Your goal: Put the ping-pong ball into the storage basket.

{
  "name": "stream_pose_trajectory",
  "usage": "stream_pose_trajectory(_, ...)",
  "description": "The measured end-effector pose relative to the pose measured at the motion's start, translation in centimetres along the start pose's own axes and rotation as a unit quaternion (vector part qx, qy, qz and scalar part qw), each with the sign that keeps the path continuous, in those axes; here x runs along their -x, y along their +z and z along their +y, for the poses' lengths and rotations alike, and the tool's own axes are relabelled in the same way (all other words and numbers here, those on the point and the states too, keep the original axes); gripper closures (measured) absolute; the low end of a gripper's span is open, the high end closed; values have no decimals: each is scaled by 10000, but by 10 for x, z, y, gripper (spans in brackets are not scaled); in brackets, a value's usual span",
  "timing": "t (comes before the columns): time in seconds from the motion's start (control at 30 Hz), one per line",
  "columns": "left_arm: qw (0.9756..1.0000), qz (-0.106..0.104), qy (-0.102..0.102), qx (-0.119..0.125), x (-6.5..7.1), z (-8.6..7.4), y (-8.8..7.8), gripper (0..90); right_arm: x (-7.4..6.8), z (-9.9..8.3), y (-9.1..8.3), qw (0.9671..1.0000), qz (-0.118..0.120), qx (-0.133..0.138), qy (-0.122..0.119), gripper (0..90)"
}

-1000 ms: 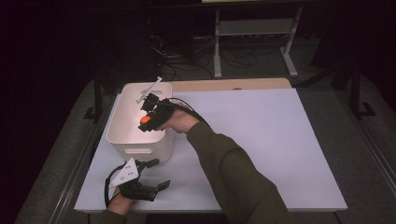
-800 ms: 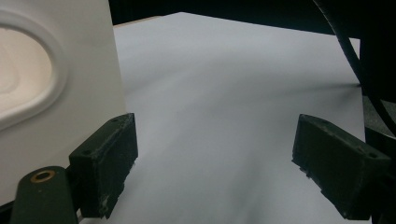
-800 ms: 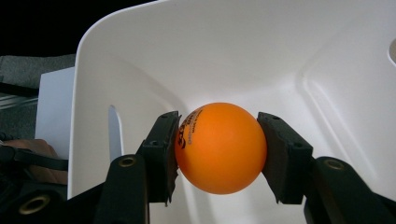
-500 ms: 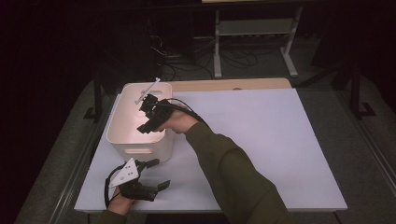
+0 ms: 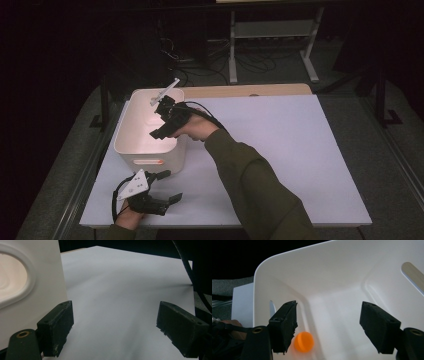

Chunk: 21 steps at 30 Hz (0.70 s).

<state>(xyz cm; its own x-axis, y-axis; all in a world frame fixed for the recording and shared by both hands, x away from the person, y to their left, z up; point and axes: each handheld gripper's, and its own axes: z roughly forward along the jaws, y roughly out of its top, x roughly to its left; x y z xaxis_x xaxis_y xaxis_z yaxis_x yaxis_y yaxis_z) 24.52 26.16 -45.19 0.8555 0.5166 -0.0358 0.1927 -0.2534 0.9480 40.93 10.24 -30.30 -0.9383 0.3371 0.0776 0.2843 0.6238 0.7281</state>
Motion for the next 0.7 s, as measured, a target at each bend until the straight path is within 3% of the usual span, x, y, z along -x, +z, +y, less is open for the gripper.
stream_pose_trajectory(0.37,10000,-5,-9,0,0,0,0,140,7,-8,-30,9997,-137,180,67,285)
stream_pose_trajectory(0.7,10000,5,-2,15,0,0,-1,140,17,-29,-55,9986,-284,394,217,274)
